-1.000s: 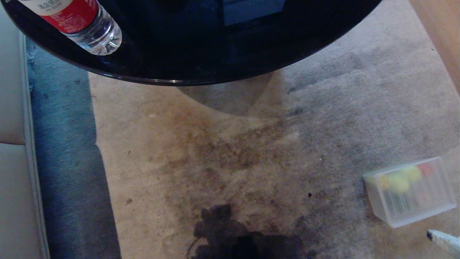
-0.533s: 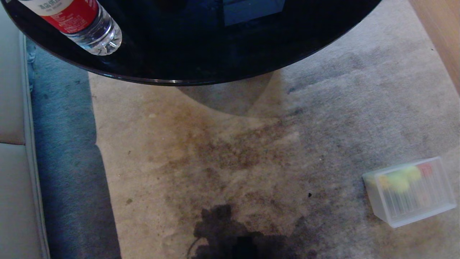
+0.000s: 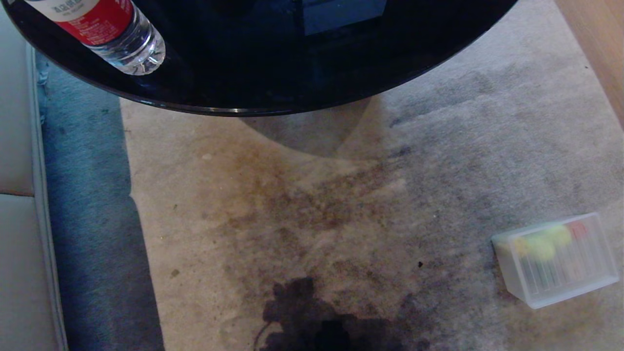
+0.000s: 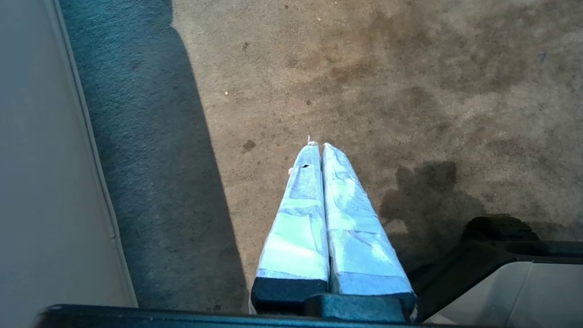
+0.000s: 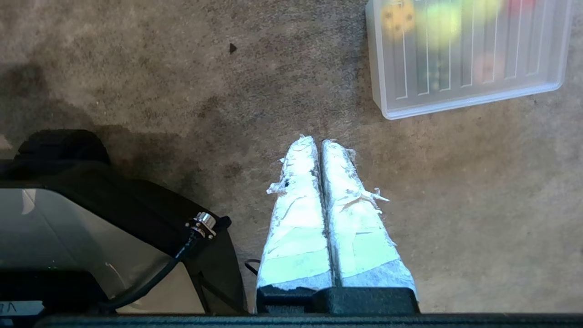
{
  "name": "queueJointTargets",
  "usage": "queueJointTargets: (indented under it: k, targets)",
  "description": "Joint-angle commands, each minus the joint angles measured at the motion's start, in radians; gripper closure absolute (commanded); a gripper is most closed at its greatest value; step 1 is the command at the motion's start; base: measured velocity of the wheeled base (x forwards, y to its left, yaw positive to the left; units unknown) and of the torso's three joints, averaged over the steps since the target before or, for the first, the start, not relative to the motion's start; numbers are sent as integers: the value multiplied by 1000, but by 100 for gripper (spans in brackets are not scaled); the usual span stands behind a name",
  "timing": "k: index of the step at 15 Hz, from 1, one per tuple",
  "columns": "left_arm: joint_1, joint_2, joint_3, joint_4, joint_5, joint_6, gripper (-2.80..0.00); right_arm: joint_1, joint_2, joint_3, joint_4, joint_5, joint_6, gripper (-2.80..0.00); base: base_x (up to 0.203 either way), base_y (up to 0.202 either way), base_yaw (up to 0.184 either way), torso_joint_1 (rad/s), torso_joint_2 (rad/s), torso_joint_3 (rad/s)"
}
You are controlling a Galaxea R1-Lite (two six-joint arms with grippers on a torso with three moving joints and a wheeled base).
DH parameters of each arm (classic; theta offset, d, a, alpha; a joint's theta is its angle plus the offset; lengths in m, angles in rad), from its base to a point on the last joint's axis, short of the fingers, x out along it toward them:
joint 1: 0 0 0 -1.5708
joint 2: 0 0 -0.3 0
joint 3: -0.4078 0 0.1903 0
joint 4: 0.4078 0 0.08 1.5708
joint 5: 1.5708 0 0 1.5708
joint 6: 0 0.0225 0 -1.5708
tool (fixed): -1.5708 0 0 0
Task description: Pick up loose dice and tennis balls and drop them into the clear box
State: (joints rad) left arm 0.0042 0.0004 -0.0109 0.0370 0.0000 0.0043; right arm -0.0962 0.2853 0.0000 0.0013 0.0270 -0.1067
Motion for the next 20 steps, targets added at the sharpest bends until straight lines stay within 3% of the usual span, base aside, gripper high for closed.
queueJointTargets:
  k: [1, 4, 7, 12, 20]
  targets:
    - [0, 1, 0, 1, 0, 0, 0, -14, 4, 3, 1, 2, -16, 0, 0, 0, 0, 0, 0, 0]
    - [0, 0, 0, 0, 0, 0, 0, -39, 3, 3, 3, 1, -15, 0, 0, 0, 0, 0, 0, 0]
    - [0, 0, 0, 0, 0, 0, 0, 110, -66, 3, 1, 1, -14, 0, 0, 0, 0, 0, 0, 0]
    - [0, 1, 0, 0, 0, 0, 0, 103, -291, 3, 1, 1, 5, 0, 0, 0, 0, 0, 0, 0]
    - [0, 0, 0, 0, 0, 2, 0, 102, -285, 2, 3, -2, 27, 0, 0, 0, 0, 0, 0, 0]
